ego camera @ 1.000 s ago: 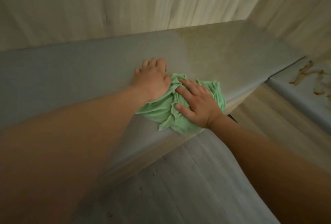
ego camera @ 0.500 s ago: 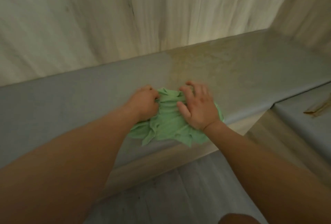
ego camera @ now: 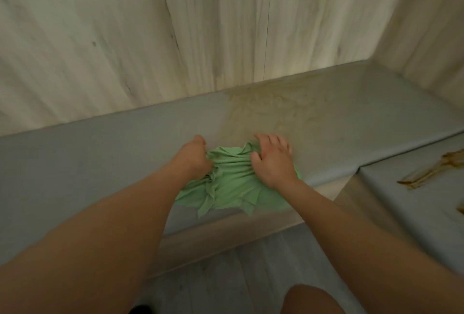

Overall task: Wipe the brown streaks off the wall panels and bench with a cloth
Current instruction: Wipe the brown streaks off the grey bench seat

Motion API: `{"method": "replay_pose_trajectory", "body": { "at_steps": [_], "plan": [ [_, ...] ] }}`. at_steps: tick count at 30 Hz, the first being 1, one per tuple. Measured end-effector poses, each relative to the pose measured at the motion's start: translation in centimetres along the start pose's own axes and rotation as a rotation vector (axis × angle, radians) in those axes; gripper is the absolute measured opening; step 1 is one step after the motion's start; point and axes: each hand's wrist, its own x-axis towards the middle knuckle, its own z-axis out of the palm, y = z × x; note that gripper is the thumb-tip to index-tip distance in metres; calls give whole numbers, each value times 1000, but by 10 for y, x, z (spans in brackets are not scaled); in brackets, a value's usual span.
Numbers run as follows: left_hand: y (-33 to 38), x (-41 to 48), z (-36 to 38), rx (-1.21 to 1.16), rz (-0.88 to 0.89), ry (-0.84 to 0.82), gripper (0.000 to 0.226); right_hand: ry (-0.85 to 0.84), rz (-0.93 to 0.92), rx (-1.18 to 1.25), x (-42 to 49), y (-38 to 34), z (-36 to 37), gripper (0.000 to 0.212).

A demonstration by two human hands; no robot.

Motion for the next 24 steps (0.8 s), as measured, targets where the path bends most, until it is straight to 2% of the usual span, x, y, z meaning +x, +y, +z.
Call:
{"method": "replay_pose_trajectory", "body": {
  "at_steps": [2,4,6,8,10,14,16,18,20,23,24],
  "plan": [
    [2,1,-10,14,-20,-29,35,-123,49,-119,6,-2,-11,45],
    [9,-2,-32,-41,7,9,20,-156,53,-174,13,-7,-29,31],
    [16,-4,-60,-188,32,89,15,-54,69,-51,26,-14,-48,21],
    [19,-3,-87,-367,41,189,15,75,75,193,41,-22,-70,8],
    [23,-5,-115,-480,97,319,15,162,41,393,53,-33,-97,4],
    [35,-21,-142,-605,225,433,25,277,-122,527,54,-40,-128,7],
    [36,-28,-137,-582,261,413,24,312,-235,473,46,-36,-132,8],
    [27,-30,-121,-453,283,332,16,290,-377,329,36,-24,-127,5],
    [12,-32,-95,-205,287,156,22,110,-509,171,20,-6,-112,9],
    [-6,-39,-51,137,265,-238,21,-428,-561,-147,-9,10,-87,27],
    [-8,-42,-39,166,231,-348,19,-526,-545,-230,-14,9,-81,34]
  ]
}}
